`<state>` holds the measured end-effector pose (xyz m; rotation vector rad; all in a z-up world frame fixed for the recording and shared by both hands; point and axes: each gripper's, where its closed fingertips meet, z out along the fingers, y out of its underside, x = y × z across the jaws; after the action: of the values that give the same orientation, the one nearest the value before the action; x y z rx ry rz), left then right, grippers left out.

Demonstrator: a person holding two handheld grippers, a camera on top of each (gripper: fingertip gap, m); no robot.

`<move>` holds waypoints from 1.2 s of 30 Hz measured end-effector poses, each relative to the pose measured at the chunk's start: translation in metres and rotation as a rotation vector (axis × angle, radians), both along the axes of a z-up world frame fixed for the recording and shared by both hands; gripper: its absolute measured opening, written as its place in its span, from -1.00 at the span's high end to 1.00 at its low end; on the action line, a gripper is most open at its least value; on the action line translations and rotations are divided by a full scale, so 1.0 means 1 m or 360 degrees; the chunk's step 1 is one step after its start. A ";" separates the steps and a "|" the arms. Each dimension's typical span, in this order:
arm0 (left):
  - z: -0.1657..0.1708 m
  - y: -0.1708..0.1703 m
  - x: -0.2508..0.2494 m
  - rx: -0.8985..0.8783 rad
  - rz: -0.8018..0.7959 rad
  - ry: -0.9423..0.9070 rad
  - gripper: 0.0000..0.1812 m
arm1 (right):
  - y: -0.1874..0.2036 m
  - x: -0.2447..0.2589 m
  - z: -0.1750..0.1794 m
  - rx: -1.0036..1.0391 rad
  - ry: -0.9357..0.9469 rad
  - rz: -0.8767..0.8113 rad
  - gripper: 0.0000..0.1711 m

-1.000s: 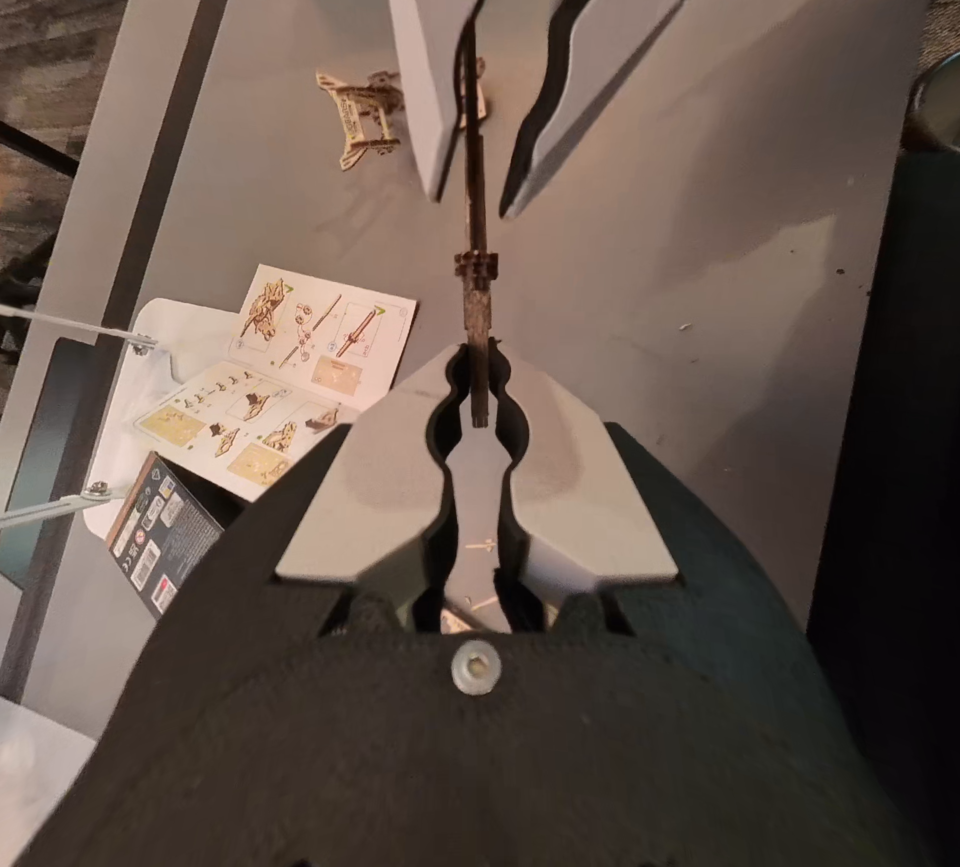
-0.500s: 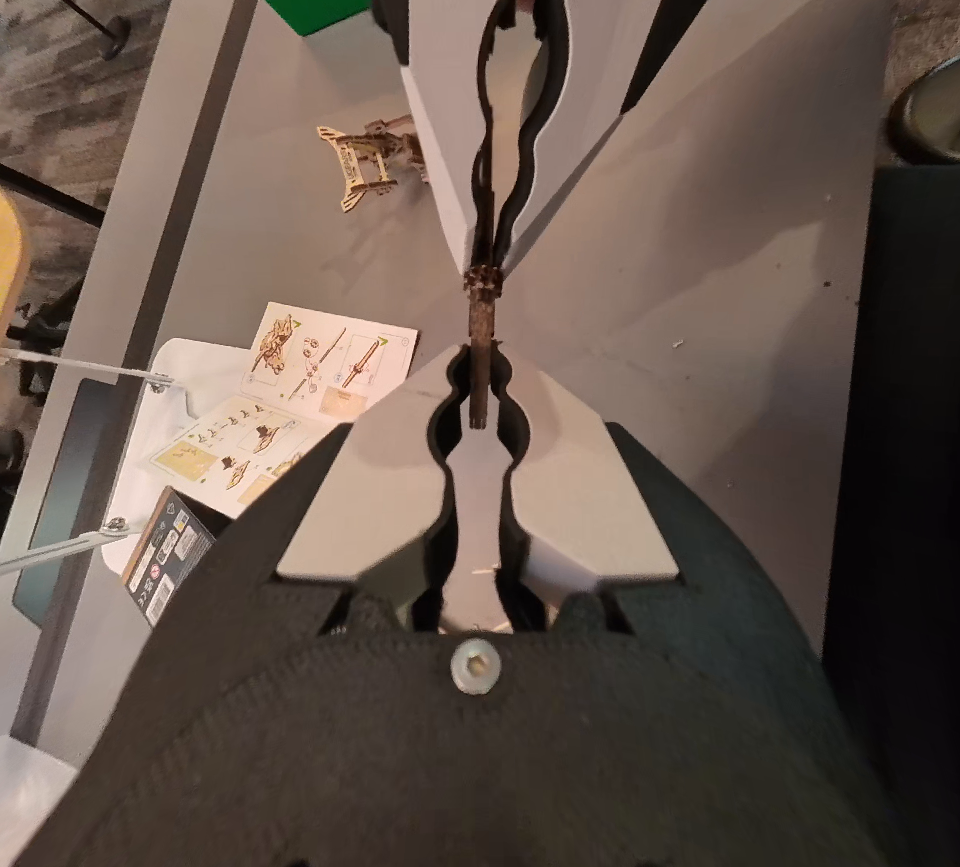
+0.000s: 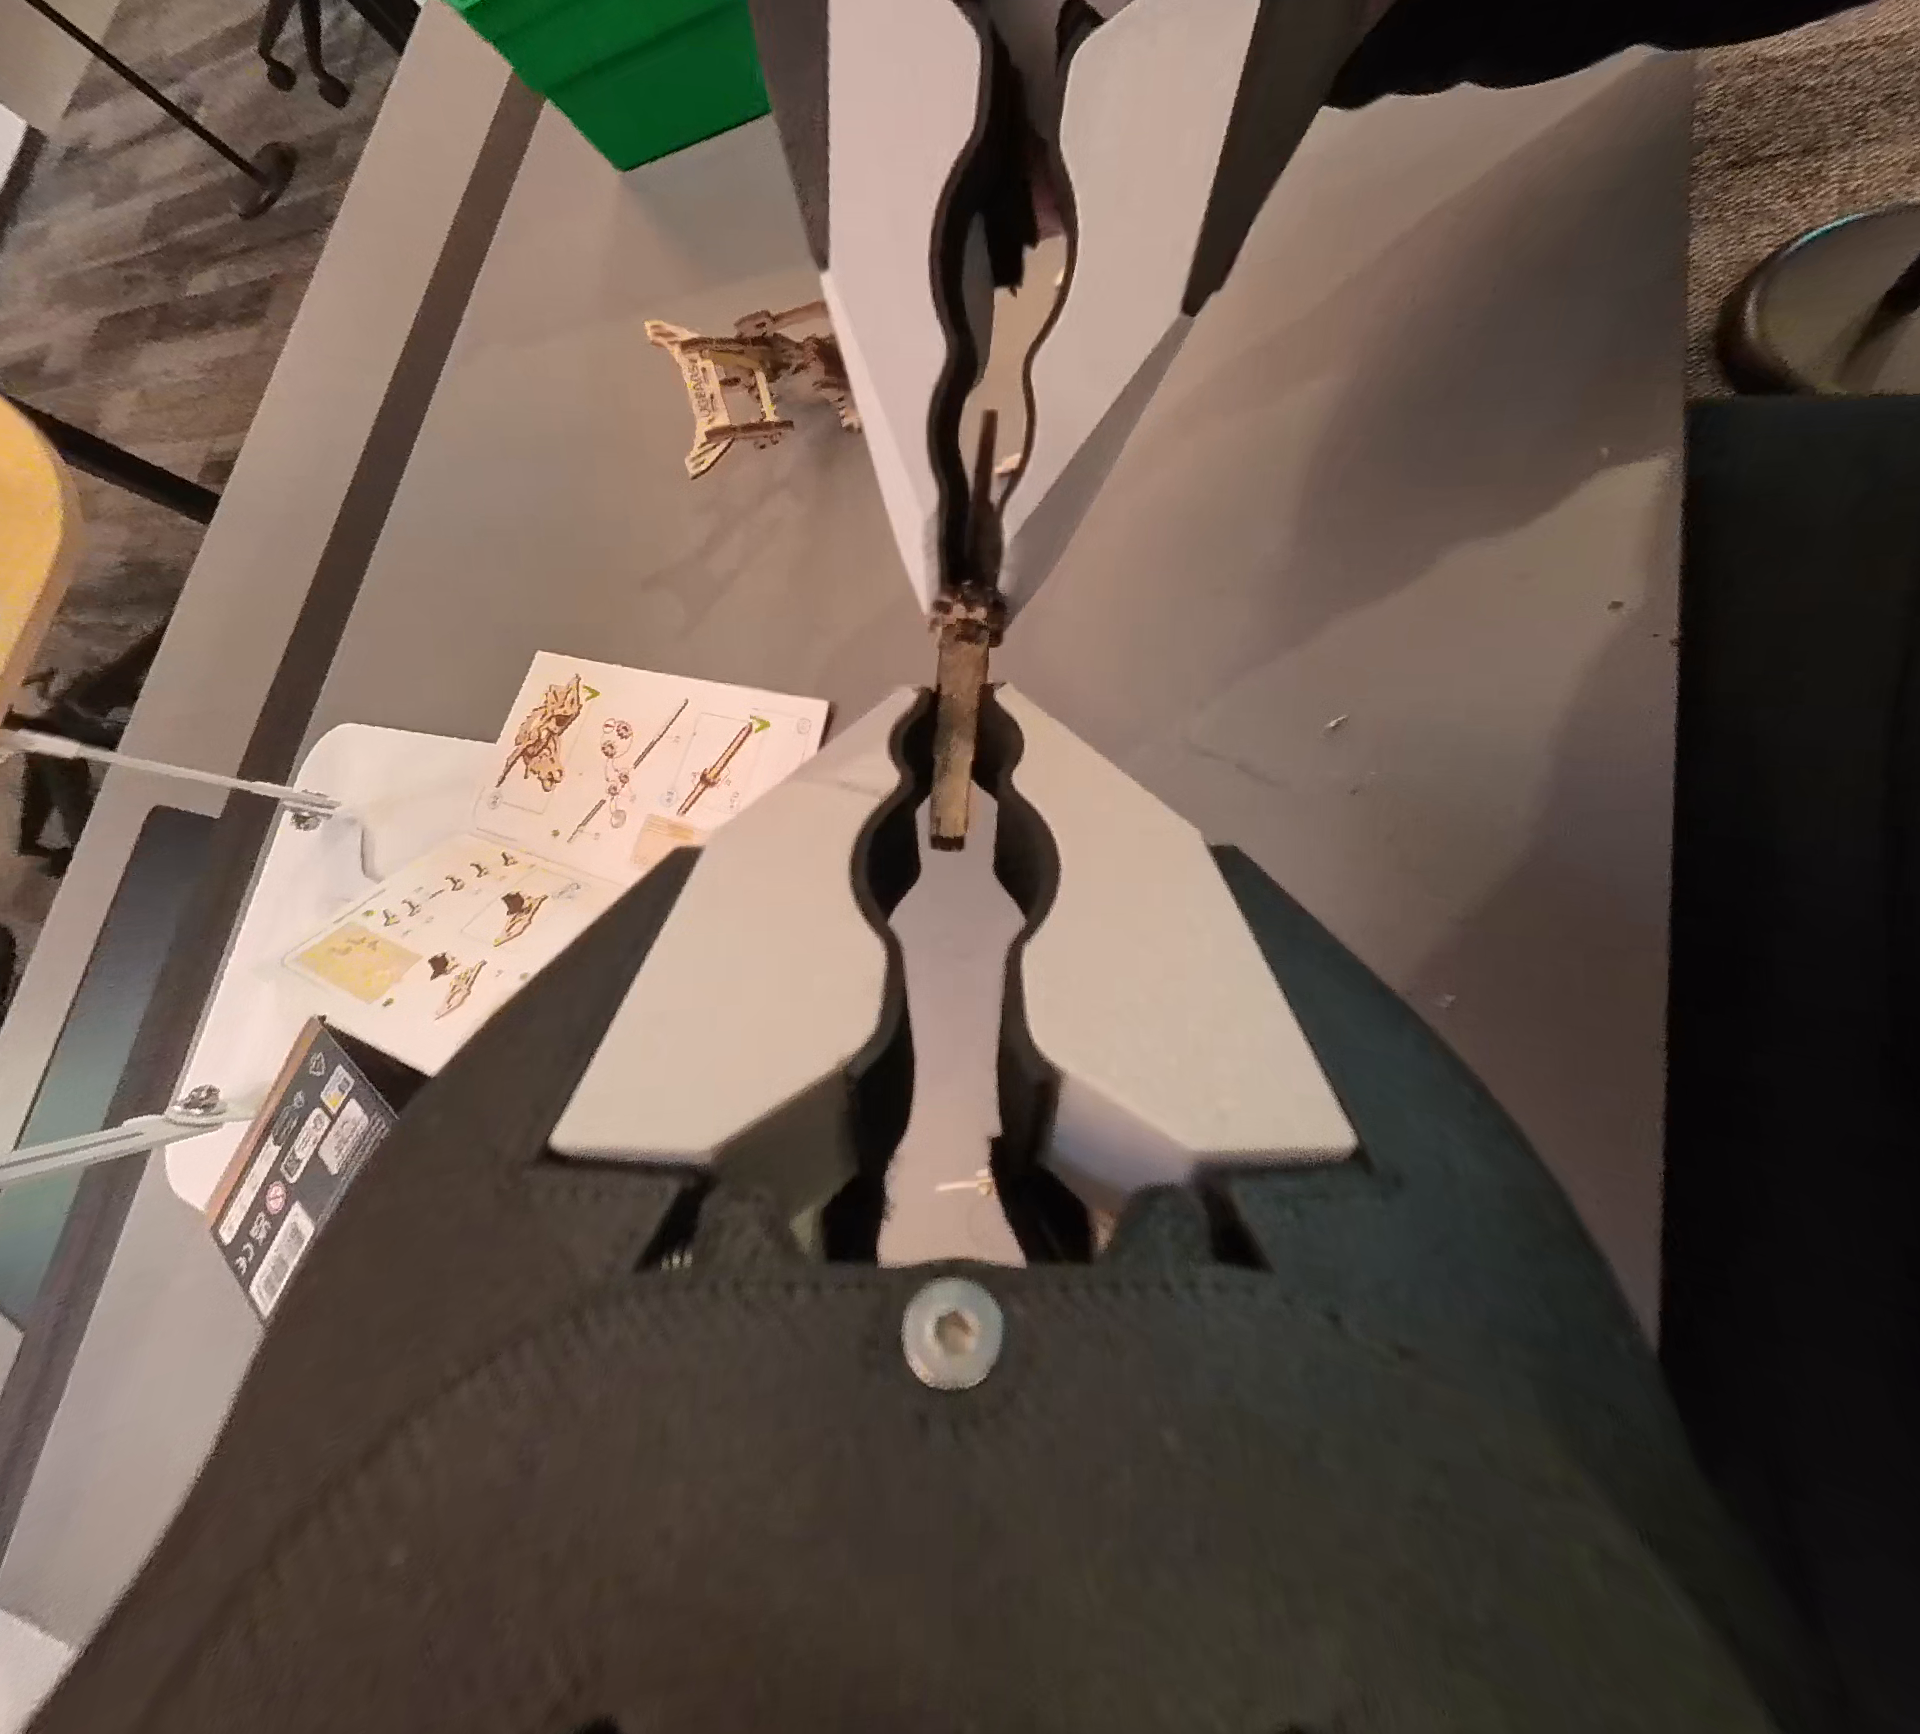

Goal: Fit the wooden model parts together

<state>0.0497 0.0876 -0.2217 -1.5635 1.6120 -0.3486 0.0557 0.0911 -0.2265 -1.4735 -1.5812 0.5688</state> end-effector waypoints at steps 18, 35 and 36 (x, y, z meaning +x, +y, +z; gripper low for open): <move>-0.018 -0.005 -0.011 -0.0128 -0.0144 0.0393 0.94 | -0.005 -0.023 -0.025 -0.0056 0.0077 -0.0034 0.83; 0.031 0.013 0.014 -0.0602 -0.0166 -0.0648 0.95 | 0.004 -0.023 -0.007 -0.0705 0.0710 0.0017 0.86; 0.030 0.014 0.015 -0.0628 -0.0159 -0.0652 0.95 | 0.004 -0.023 -0.007 -0.0717 0.0709 0.0011 0.87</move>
<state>0.0646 0.1019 -0.1914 -1.5653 1.3516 -1.0229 0.0324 0.0954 -0.2340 -1.5216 -1.1505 1.2254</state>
